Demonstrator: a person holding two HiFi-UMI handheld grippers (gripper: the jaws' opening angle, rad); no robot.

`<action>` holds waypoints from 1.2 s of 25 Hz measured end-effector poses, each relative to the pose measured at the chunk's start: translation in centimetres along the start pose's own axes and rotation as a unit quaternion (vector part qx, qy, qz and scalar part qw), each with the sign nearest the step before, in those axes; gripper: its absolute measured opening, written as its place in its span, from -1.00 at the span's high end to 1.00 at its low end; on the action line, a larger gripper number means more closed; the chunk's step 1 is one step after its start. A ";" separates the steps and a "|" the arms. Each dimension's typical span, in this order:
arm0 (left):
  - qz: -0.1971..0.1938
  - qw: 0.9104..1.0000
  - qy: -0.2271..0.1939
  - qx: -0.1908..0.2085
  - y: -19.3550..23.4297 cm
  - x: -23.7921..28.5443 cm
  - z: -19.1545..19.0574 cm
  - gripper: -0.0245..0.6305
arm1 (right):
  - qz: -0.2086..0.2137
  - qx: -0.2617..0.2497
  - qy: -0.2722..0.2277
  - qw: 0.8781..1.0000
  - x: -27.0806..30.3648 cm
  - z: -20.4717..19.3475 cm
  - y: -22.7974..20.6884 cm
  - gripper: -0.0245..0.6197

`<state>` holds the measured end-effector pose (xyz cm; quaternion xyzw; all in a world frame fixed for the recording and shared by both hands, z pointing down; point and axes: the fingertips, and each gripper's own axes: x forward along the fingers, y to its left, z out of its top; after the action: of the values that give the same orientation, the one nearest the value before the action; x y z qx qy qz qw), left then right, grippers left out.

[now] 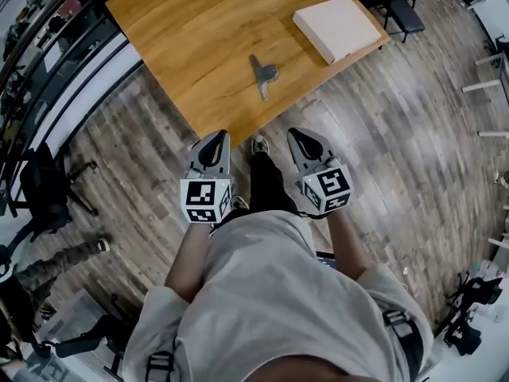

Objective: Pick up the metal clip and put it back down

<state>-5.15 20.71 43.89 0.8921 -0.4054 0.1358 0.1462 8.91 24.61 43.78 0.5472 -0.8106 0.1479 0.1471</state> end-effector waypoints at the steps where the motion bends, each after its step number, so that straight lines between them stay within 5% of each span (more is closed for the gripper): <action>1: 0.001 1.000 0.005 -0.003 0.5 1.2 -0.2 0.85 | 0.005 0.003 0.005 1.000 1.2 -0.2 -0.7 0.84; 9: 0.006 0.998 0.065 -0.020 2.5 11.2 -0.6 0.85 | 0.055 0.031 0.061 0.996 9.1 -1.0 -7.3 0.84; 17: 0.035 0.988 0.139 -0.051 4.3 17.8 -4.9 0.85 | 0.095 0.063 0.122 0.986 16.2 -4.1 -12.6 0.83; 23: 0.063 0.982 0.159 -0.084 5.6 19.2 -6.4 0.85 | 0.133 0.139 0.166 0.967 20.0 -6.8 -14.2 0.81; 26: 0.066 0.980 0.157 -0.097 6.2 19.4 -6.9 0.85 | 0.136 0.185 0.182 0.956 21.7 -8.0 -14.9 0.47; 30: 0.067 0.978 0.163 -0.111 7.0 18.8 -7.9 0.85 | 0.136 0.234 0.199 0.942 23.5 -9.1 -15.1 0.45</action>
<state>0.42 6.38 58.99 0.8071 -0.4473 0.2428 0.2994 15.26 3.07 62.72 0.4105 -0.7739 0.4578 0.1515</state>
